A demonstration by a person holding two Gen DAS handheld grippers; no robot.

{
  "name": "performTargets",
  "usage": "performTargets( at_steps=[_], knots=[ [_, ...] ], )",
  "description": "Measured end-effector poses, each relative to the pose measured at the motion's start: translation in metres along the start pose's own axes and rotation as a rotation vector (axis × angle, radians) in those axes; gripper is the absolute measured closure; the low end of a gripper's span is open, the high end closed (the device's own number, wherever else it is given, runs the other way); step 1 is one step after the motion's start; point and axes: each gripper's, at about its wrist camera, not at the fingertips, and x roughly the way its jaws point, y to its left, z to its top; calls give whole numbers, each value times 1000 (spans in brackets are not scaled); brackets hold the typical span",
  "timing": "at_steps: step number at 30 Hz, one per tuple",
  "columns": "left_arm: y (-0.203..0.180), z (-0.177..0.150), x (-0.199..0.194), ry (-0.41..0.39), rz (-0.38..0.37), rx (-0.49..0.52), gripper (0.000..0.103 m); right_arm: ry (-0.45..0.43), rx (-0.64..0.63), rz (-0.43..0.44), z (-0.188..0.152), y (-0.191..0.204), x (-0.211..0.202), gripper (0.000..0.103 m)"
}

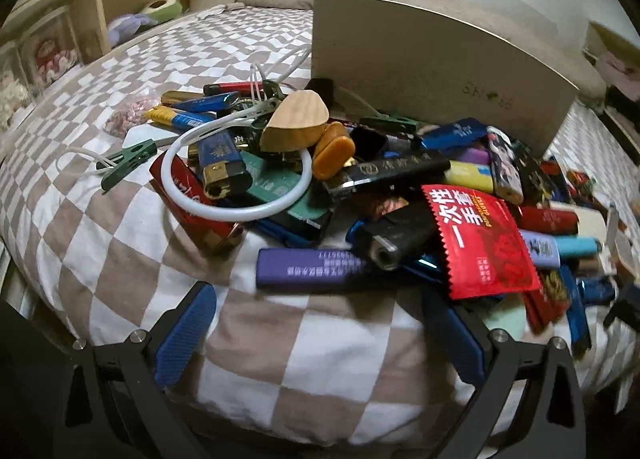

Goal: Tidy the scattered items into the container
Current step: 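Move both tools down over the pile toward the next items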

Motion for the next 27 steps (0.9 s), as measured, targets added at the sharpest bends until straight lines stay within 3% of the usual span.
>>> performTargets(
  at_steps=[12,22,27],
  knots=[
    [-3,7,3,-14,-22,21,0,-14,-7,-5,-2,1,0,0],
    [1,0,-2,-59,-24,44,8,3,-84,-31,-2,10,0,0],
    [2,-3,-7,-71,-36,54,15,14,-44,55,1,0,-7,0]
  ],
)
